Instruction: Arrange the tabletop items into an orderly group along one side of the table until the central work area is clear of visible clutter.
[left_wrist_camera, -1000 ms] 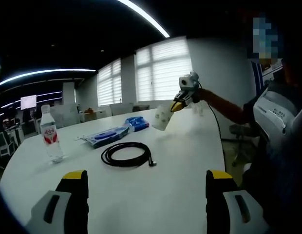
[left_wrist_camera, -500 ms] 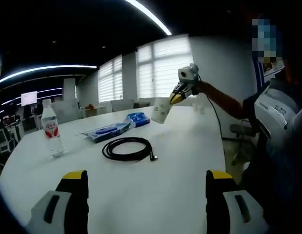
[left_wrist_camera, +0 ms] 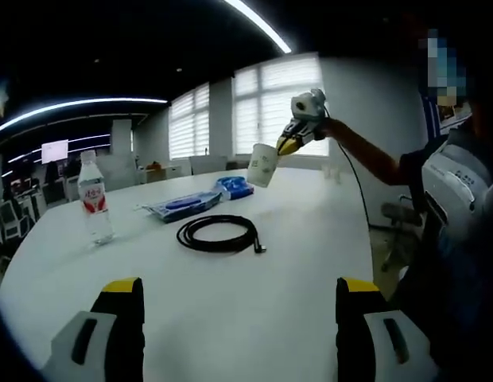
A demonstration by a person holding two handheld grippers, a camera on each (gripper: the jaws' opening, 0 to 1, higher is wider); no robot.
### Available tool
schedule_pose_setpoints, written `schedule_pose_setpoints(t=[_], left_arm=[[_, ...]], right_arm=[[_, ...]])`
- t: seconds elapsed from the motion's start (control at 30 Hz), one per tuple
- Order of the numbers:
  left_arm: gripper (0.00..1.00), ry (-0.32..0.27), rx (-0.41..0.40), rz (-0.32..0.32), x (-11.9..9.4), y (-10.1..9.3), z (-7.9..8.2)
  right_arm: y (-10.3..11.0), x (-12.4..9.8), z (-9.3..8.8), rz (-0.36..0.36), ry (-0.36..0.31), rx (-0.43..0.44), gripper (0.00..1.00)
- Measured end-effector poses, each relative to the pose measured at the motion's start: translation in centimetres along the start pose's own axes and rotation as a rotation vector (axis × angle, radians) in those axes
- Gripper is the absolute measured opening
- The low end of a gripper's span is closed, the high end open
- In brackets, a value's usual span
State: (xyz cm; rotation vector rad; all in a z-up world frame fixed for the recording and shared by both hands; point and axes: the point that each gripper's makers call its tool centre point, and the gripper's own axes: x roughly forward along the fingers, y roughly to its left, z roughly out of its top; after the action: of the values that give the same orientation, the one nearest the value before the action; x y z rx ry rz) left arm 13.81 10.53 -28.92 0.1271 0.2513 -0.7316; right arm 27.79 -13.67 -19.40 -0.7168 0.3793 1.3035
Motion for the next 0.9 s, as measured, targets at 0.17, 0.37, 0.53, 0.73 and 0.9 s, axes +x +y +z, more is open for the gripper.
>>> schedule_pose_setpoints(t=[0.17, 0.37, 0.53, 0.73, 0.9], left_arm=[[1.0, -0.008, -0.001, 0.014, -0.3, 0.3, 0.2], [1.0, -0.005, 0.001, 0.023, -0.7, 0.6, 0.2], [1.0, -0.005, -0.001, 0.029, -0.9, 0.8, 0.2], [1.0, -0.003, -0.001, 0.038, -1.1, 0.9, 0.1], [1.0, -0.006, -0.001, 0.038, -1.2, 0.9, 0.1]], right_arm=[[-0.3, 0.6, 1.1, 0.012, 0.018, -0.023, 0.0], [-0.7, 1.5, 1.9, 0.023, 0.044, -0.047, 0.0], [-0.9, 2.2, 3.0, 0.029, 0.059, -0.072, 0.0], [-1.2, 3.0, 4.6, 0.037, 0.078, -0.115, 0.0], [-1.7, 3.9, 6.0, 0.041, 0.083, -0.137, 0.0]])
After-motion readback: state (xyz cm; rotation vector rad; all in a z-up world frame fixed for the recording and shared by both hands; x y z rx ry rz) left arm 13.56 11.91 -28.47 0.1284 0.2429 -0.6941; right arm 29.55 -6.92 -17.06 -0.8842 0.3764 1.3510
